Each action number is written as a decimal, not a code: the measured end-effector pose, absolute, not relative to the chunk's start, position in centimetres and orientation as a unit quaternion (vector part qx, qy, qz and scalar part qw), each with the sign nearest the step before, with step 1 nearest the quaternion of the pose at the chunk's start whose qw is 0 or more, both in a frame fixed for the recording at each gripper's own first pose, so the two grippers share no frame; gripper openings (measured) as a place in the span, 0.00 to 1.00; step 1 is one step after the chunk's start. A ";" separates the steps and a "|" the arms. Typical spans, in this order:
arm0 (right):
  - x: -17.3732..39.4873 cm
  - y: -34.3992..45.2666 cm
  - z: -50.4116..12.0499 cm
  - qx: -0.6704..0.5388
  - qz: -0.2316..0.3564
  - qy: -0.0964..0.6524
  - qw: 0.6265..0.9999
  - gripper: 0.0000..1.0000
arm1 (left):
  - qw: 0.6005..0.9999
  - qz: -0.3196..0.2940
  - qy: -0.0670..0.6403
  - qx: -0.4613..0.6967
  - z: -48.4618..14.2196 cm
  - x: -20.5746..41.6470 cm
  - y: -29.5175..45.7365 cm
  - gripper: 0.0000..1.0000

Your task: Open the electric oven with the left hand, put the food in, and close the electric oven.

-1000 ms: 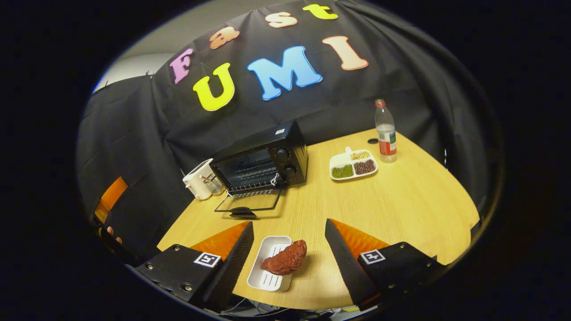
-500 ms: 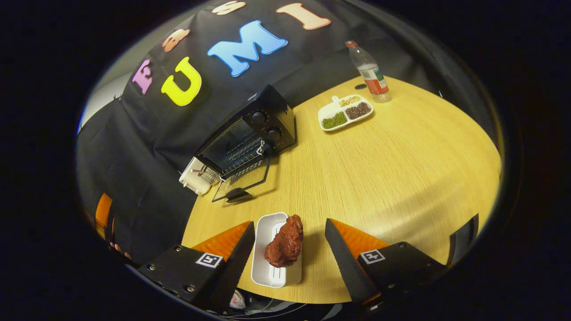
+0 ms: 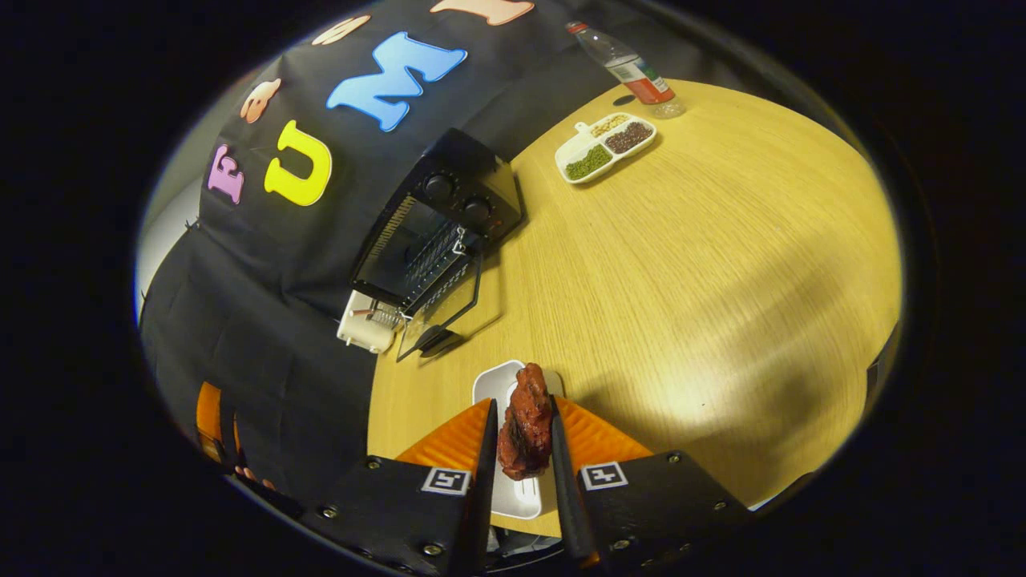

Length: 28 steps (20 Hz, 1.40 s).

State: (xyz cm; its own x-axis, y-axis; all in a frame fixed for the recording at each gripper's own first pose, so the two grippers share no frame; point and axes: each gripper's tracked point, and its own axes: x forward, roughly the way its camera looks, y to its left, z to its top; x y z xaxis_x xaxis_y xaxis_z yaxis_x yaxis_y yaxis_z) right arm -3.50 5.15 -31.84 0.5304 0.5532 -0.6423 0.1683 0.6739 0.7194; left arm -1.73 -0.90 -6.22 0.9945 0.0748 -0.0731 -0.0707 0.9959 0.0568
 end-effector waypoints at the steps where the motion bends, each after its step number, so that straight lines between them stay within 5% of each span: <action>1: -3.3 5.6 -32.2 0.399 0.110 0.456 0.788 0.47 | 0.998 0.037 0.040 0.024 -6.4 -1.5 -0.8 1.00; 2: -2.9 4.7 -31.2 0.402 0.114 0.462 0.782 0.11 | 0.998 0.038 0.041 0.023 -6.6 -1.3 -0.6 0.97; 28: 9.4 12.1 -20.6 0.442 0.112 0.340 0.822 0.10 | 0.999 0.036 0.030 -0.006 -7.1 5.3 6.0 0.97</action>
State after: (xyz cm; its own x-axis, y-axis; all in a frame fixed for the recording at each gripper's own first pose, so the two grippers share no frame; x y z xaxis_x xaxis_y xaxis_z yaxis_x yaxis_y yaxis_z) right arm 9.40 12.06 -20.61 0.7431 0.4857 -0.4603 0.1161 0.5839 0.8035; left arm 5.30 5.95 -7.14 0.9956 0.0715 -0.0607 -0.0722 0.9973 -0.0092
